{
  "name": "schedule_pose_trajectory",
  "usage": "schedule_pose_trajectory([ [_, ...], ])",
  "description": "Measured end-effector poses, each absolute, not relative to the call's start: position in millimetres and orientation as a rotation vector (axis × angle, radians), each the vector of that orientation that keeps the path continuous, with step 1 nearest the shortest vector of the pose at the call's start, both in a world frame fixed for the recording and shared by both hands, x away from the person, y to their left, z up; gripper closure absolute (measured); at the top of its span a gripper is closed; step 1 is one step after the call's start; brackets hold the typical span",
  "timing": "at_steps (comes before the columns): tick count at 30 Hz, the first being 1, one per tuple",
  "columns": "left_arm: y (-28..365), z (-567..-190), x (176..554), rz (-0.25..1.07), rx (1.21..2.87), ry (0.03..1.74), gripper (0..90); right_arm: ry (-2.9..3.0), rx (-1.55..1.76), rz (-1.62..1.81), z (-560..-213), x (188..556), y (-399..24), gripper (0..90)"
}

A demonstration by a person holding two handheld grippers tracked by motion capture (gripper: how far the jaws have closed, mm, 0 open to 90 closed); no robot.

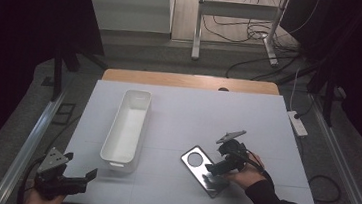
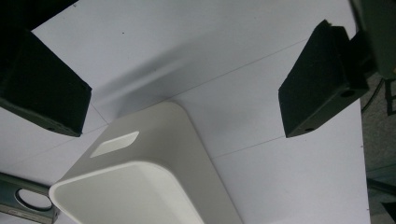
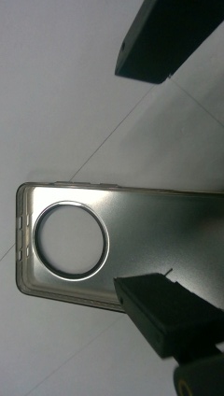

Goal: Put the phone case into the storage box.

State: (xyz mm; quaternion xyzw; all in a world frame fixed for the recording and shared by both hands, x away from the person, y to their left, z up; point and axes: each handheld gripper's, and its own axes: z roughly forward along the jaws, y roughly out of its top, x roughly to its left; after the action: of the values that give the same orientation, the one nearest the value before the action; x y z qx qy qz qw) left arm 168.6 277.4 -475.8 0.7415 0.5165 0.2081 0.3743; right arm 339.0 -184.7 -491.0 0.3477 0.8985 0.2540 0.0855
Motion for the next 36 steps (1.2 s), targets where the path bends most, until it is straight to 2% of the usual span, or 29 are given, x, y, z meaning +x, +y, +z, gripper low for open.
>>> schedule_pose_trajectory([
  [10,277,-476,169,0.532,1.900,1.322,3.4,2.749,0.974,0.661,-497,344,-172,58.6],
  [12,277,-476,169,0.532,1.899,1.321,3.4,2.750,0.968,0.647,-498,345,-171,66.4],
  [13,277,-476,169,0.532,1.899,1.321,3.4,2.750,0.968,0.647,-498,345,-171,66.4],
  [16,277,-476,169,0.531,1.898,1.320,3.5,2.745,0.965,0.644,-499,347,-170,75.7],
  [21,277,-476,169,0.531,1.901,1.321,3.5,2.752,0.985,0.646,-501,348,-171,80.2],
  [25,277,-476,169,0.530,1.904,1.320,3.9,2.752,1.007,0.641,-502,348,-170,87.0],
  [36,279,-476,170,0.508,1.896,1.316,4.4,2.719,1.043,0.642,-499,348,-171,88.9],
])
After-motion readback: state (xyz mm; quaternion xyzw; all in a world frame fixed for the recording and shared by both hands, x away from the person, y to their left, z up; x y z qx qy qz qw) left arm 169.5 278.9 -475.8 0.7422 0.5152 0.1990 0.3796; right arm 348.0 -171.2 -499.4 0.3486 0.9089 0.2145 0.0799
